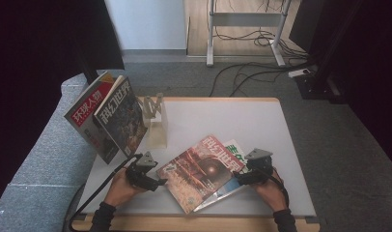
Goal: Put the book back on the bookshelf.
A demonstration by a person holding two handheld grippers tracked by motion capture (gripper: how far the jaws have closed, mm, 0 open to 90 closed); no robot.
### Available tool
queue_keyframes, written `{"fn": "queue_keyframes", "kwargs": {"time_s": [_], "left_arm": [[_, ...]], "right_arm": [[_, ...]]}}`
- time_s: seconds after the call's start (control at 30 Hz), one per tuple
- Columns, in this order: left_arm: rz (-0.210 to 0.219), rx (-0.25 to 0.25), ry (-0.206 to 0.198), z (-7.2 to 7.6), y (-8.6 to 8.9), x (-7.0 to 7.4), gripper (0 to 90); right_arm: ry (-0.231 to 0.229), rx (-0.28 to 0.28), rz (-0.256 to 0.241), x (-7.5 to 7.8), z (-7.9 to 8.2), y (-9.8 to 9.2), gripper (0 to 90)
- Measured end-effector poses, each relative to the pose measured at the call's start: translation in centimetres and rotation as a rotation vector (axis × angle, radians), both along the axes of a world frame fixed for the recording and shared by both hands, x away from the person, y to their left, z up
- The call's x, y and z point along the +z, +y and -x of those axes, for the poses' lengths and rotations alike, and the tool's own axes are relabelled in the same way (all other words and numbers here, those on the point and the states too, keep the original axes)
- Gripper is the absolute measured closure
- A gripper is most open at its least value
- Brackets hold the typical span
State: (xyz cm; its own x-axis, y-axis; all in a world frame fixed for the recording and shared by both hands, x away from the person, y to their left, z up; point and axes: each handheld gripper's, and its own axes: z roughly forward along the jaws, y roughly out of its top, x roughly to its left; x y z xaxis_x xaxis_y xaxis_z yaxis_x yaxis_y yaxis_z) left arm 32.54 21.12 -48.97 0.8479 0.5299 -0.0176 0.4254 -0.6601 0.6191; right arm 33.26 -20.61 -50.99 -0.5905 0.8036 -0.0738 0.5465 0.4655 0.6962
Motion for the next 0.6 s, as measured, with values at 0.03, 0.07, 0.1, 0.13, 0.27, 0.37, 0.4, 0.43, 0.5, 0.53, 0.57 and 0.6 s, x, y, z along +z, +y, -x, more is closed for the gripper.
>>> {"fn": "queue_keyframes", "kwargs": {"time_s": [0.03, 0.07, 0.1, 0.13, 0.27, 0.37, 0.4, 0.43, 0.5, 0.53, 0.57, 0.6], "left_arm": [[-0.004, -0.007, 0.009, -0.2, 0.2, -0.1, 29.7], [-0.015, -0.01, 0.014, -0.3, 0.3, -0.3, 35.5], [-0.022, -0.012, 0.024, -0.4, 0.3, -0.4, 35.5], [-0.019, -0.027, 0.04, -0.5, 0.4, -0.5, 38.3], [0.0, -0.033, 0.051, -0.4, 0.4, -0.6, 46.1], [0.002, -0.03, 0.045, -0.2, 0.3, -0.7, 46.8], [0.007, -0.032, 0.047, -0.1, 0.3, -0.7, 46.8], [0.012, -0.04, 0.047, 0.1, 0.1, -0.7, 48.0], [0.021, -0.057, 0.048, 0.4, -0.3, -0.8, 50.3], [0.021, -0.062, 0.047, 0.6, -0.5, -0.8, 50.4], [0.015, -0.068, 0.044, 0.8, -0.8, -0.8, 50.4], [0.027, -0.077, 0.043, 1.0, -1.1, -0.9, 50.3]], "right_arm": [[-0.001, -0.002, 0.002, 0.0, -0.2, 0.0, 1.5], [-0.001, -0.002, 0.01, 0.1, -0.5, 0.1, 2.2], [-0.001, -0.002, 0.01, 0.1, -0.5, 0.1, 2.2], [-0.002, -0.003, 0.014, 0.2, -0.5, 0.1, 2.6], [-0.009, 0.002, 0.015, 0.2, -0.4, -0.3, 5.0], [-0.002, 0.005, -0.016, 0.2, -0.1, -0.9, 4.9], [-0.002, 0.005, -0.016, 0.2, -0.1, -0.9, 4.9], [0.0, 0.006, -0.025, 0.2, 0.0, -1.0, 4.9], [0.003, 0.023, -0.041, 0.4, 0.3, -1.2, 4.2], [-0.001, 0.026, -0.043, 0.5, 0.5, -1.3, 4.1], [-0.002, 0.028, -0.047, 0.6, 0.6, -1.4, 3.9], [0.001, 0.033, -0.059, 0.9, 0.8, -1.7, 2.8]]}}
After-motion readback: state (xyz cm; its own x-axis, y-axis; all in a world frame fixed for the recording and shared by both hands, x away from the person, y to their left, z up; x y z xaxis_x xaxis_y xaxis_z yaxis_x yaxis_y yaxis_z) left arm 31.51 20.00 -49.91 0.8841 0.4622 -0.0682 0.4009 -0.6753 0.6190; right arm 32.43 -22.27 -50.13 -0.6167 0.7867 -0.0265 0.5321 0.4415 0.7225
